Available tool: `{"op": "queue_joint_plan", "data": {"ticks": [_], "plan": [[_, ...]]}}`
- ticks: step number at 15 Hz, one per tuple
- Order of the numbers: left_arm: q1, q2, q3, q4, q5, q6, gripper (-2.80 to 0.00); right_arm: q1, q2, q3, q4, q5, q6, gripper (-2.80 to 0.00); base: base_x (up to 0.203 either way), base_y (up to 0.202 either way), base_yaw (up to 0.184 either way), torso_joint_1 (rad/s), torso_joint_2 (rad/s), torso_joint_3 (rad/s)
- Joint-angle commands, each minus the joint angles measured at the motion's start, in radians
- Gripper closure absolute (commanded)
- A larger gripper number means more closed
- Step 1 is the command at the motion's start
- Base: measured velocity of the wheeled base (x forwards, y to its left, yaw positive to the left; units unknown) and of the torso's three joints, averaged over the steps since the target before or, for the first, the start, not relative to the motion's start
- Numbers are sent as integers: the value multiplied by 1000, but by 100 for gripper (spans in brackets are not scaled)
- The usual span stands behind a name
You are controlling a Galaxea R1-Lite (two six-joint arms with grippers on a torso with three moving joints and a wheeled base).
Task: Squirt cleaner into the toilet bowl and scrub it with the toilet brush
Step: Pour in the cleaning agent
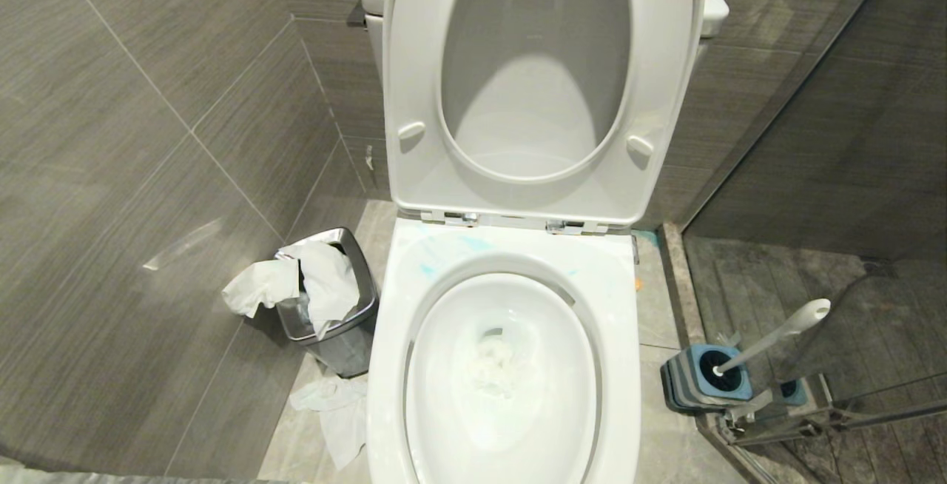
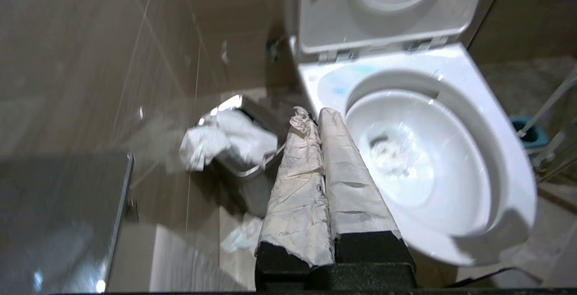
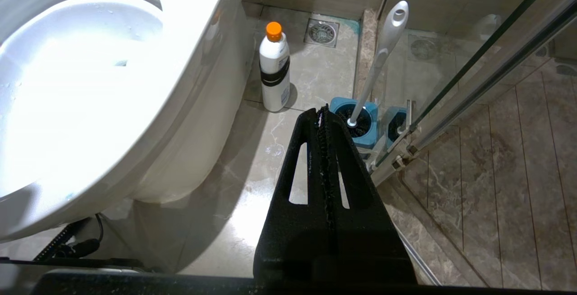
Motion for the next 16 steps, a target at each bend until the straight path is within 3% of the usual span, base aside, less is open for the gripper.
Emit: {"op": "queue_joint_plan", "data": {"ticks": [1, 6, 10, 13, 16], "plan": [[-2, -93, 147, -13, 42, 9, 0, 0, 1, 0, 0, 1, 0, 0, 0, 0, 0, 0, 0, 0], [-3, -102, 464, -312, 183, 32, 0, 0, 1, 0, 0, 1, 0, 0, 0, 0, 0, 0, 0, 0], [-3, -103, 671, -496, 229, 110, 0, 0, 1, 0, 0, 1, 0, 0, 0, 0, 0, 0, 0, 0], [-3, -102, 674, -369, 231, 79, 0, 0, 1, 0, 0, 1, 0, 0, 0, 0, 0, 0, 0, 0], [-4, -101, 668, -356, 229, 38, 0, 0, 1, 0, 0, 1, 0, 0, 0, 0, 0, 0, 0, 0]]}}
